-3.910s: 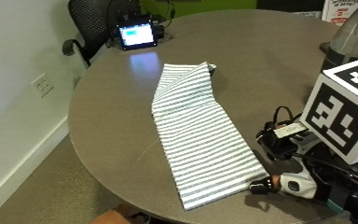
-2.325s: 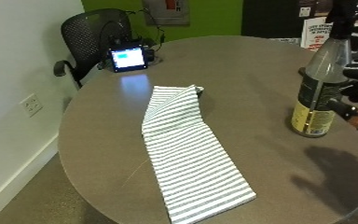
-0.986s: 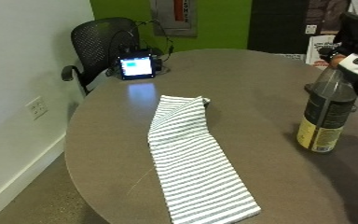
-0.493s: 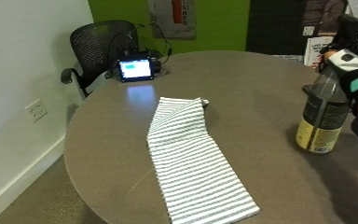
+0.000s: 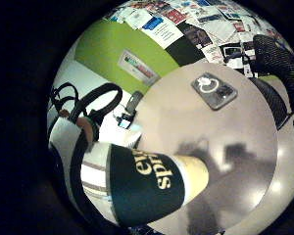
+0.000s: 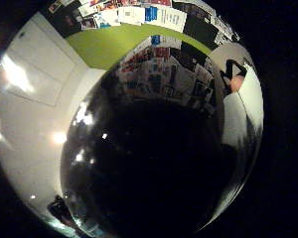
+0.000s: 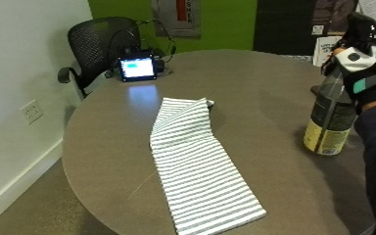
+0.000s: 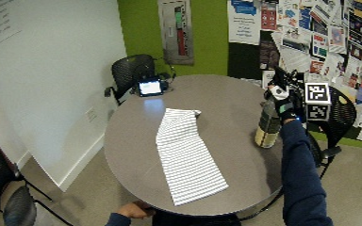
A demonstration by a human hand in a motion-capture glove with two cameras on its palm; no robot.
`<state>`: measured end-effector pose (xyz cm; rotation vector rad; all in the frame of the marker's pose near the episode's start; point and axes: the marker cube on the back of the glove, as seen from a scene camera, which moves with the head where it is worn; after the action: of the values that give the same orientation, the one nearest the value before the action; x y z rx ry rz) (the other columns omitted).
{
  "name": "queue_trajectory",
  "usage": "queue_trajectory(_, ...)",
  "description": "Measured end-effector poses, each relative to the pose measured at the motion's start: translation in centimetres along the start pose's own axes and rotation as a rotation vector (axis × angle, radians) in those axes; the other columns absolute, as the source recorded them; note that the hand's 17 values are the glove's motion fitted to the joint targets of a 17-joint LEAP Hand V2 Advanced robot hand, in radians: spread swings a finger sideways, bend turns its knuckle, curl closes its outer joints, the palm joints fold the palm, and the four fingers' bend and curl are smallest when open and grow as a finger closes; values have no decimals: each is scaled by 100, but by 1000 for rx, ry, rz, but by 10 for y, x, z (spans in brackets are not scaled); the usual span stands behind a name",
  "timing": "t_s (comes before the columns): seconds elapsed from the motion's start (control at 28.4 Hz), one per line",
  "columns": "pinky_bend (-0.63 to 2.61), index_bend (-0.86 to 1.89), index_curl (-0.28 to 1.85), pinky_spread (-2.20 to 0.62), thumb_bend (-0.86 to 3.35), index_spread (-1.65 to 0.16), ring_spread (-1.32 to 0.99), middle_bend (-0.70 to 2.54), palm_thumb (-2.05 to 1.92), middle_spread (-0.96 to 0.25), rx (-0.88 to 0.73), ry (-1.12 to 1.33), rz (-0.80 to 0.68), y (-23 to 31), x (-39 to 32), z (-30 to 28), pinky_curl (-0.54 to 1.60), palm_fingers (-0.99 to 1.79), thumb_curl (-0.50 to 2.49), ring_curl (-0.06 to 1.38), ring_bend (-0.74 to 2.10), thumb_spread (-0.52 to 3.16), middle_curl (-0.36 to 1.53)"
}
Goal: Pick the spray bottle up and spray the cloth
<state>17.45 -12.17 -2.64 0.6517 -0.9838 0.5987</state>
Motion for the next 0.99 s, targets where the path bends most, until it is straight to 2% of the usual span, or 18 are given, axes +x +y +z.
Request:
queue_trajectory(0.7,37,34,56,-29,-3,-26,-24,55,94,-15,145,12,-70,-12,-19,-31,37,140,73,46,60,47,51)
queue_trajectory(0.81,38,33,56,-29,-3,-26,-24,56,94,-15,118,7,-70,-8,-16,-40,38,140,74,46,60,49,52)
queue_trajectory(0.99,38,33,57,-29,-2,-26,-24,57,94,-15,-21,69,-76,3,-7,-64,38,139,75,46,60,51,51)
